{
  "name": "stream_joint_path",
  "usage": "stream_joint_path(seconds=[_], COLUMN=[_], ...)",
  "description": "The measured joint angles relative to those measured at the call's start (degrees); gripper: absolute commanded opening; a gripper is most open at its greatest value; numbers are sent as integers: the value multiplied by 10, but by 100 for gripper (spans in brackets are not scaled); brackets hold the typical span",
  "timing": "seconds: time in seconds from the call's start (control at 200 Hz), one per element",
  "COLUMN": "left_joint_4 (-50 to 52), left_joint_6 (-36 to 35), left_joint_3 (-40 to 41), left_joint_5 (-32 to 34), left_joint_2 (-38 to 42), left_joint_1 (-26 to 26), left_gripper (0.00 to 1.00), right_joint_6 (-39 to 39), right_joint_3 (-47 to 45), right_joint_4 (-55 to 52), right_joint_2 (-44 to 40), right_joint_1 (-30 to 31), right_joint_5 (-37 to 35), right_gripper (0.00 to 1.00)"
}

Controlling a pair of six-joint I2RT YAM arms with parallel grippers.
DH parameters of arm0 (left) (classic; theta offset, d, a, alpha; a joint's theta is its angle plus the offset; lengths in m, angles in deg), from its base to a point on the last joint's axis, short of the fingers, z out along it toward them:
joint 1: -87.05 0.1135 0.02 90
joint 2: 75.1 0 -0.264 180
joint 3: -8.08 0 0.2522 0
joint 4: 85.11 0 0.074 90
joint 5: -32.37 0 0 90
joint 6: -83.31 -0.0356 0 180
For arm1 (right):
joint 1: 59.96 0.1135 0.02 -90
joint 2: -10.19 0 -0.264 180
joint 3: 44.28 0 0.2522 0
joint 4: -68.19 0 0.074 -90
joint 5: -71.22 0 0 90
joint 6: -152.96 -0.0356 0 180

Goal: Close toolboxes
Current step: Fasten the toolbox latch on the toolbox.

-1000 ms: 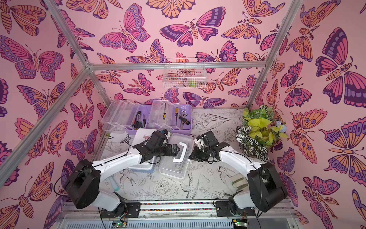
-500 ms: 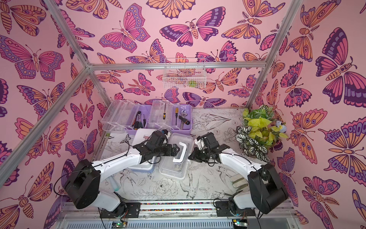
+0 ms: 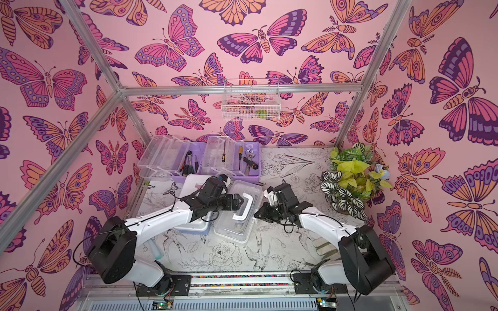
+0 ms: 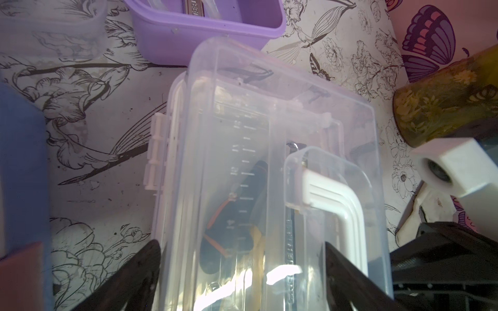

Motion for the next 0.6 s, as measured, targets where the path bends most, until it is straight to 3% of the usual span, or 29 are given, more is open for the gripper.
stream_joint_path(seconds=[0.255, 0.601], left_joint_4=[11, 13], left_joint_6=[-7, -8], left_joint_3=[-4, -5], left_joint_5=[-1, -5], left_joint_2=[0, 0], left_joint_1=[-8, -8], left_gripper=[91, 87], right_joint_6=[32, 13], right_joint_3=[8, -20], right_joint_4=[-82, -29], right_joint_2=[-67, 7], right_joint_1=[-13, 2], right_joint_5=[-58, -47], right_gripper=[16, 14])
